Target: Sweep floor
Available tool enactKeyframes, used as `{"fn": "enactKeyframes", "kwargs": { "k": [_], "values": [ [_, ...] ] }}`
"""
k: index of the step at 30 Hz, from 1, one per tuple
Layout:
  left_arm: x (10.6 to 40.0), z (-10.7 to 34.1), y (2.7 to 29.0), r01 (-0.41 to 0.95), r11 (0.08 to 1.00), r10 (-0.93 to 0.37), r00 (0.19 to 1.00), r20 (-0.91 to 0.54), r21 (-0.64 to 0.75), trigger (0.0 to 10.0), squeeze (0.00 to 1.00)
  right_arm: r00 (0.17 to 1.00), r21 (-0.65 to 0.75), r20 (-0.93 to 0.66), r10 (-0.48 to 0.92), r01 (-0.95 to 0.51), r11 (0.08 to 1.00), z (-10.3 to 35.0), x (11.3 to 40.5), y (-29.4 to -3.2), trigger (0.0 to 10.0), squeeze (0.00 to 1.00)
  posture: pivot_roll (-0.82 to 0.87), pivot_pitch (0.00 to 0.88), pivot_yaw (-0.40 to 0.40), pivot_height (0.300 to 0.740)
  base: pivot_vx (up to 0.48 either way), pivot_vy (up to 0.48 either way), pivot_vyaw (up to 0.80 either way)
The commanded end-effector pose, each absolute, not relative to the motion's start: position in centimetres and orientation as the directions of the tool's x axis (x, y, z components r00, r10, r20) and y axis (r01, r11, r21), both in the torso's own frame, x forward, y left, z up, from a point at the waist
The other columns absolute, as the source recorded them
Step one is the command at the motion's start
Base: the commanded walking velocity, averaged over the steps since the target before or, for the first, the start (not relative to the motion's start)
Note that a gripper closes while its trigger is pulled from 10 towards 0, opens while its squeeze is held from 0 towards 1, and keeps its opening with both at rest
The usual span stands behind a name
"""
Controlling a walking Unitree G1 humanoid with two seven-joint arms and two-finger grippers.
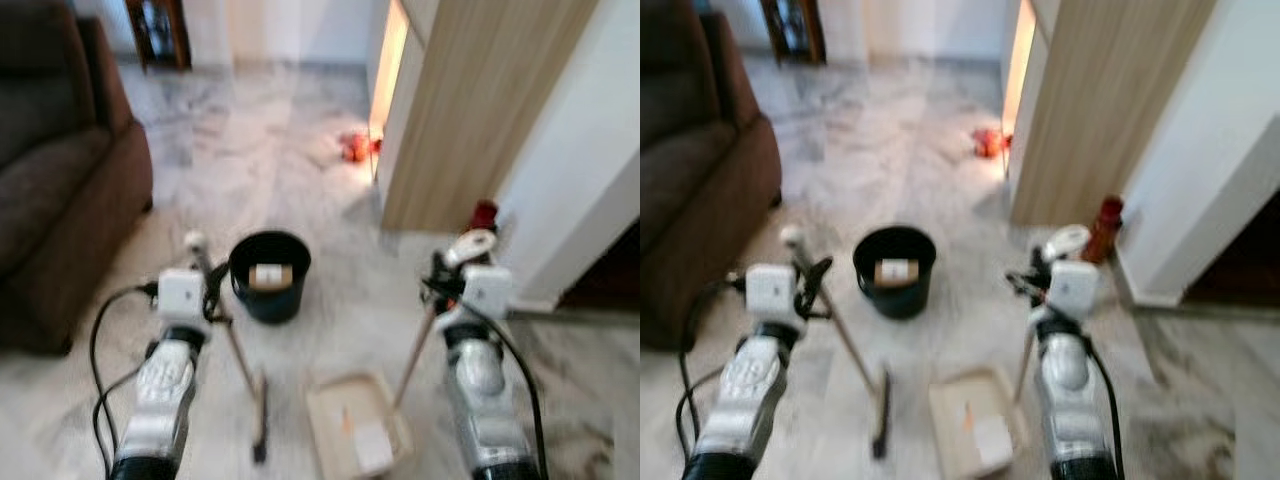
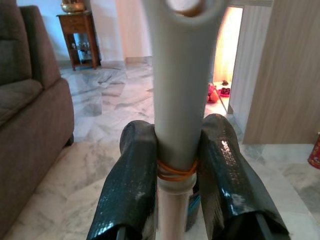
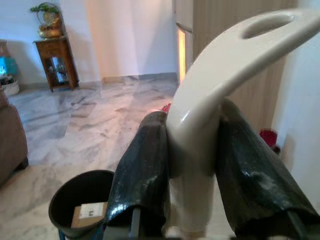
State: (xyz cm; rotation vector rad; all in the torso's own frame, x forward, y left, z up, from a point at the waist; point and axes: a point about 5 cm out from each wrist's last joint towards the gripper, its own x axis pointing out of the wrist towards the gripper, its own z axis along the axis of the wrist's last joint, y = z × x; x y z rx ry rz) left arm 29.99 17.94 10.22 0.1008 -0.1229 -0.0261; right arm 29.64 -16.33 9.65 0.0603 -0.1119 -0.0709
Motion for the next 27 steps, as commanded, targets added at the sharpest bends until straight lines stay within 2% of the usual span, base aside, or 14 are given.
{"fn": "enactKeyframes", "kwargs": {
  "k": [1, 5, 27],
  "values": [
    [30.31, 11.29, 17.19, 0.036, 0.993, -0.054, 0.984, 0.167, 0.111, 10.0, 0.00, 0.983, 0.062, 0.160, -0.089, 0.080, 0.995, 10.76, 29.80, -16.96, 10.0, 0.00, 0.03, 0.000, -0.030, 0.740, 0.255, 0.000, 0.59],
    [30.31, 11.27, 17.17, 0.035, 0.993, -0.053, 0.984, 0.167, 0.111, 10.0, 0.00, 0.983, 0.066, 0.161, -0.087, 0.077, 0.995, 10.77, 29.81, -16.87, 10.0, 0.00, 0.03, 0.000, -0.030, 0.740, 0.257, 0.000, 0.56],
    [30.40, 11.37, 17.21, 0.033, 0.994, -0.051, 0.984, 0.169, 0.108, 10.0, 0.00, 0.983, 0.071, 0.167, -0.079, 0.068, 0.995, 11.05, 29.95, -16.66, 10.0, 0.00, 0.04, 0.000, -0.032, 0.740, 0.260, 0.000, 0.00]
  ]
}}
